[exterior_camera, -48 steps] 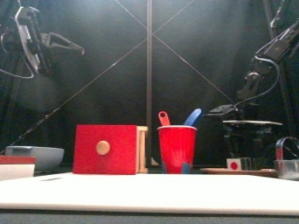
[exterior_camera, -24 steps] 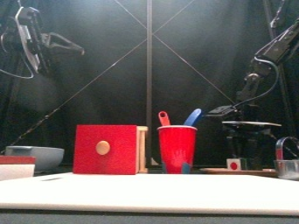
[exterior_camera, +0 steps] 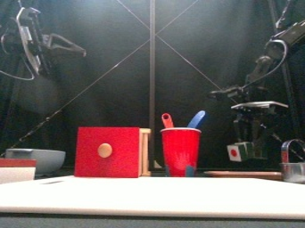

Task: Place sushi on board then cut the sushi with the knife then place the pieces on the plate
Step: Place the sushi on the board

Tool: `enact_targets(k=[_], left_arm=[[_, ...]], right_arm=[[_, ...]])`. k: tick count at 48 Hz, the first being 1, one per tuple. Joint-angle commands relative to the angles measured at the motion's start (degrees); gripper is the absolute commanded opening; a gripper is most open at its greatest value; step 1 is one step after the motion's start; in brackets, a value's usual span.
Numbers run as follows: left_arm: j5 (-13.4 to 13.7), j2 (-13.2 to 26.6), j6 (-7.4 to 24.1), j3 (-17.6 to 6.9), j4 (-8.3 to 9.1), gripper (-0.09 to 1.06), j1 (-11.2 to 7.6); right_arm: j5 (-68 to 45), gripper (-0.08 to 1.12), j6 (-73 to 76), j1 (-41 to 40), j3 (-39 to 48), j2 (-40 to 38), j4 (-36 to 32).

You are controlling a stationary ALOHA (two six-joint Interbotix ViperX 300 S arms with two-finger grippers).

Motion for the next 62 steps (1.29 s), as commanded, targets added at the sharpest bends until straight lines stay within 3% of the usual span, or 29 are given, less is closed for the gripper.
enact_targets(k=[1,16,37,49,62], left_arm=[[-0.5,0.2,0.1,-1.1,0.00,0.08,0.70],[-0.6,0.3,0.2,-1.1,0.00,0.08,1.05],[-0.6,0.3,0.4,-0.5,0.26,0.08,1.14],[-0.5,0.2,0.4,0.6,1.14,0.08,1.14],[-0.5,0.3,0.5,0.6,2.02,0.08,1.14]], right_arm=[[1.8,0.78,0.4,0.1,-1.1,-6.9,3.1],[2.5,0.78,21.1,2.8,-0.2,-13.6,9.1],[3.0,0.78,60.0,21.7,-1.8,-13.2,9.1],[2.6,0.78,80.0,31.4,-3.3,-9.4,4.5],[0.5,0.78,95.1,39.4,-10.0,-0.1,-1.0]])
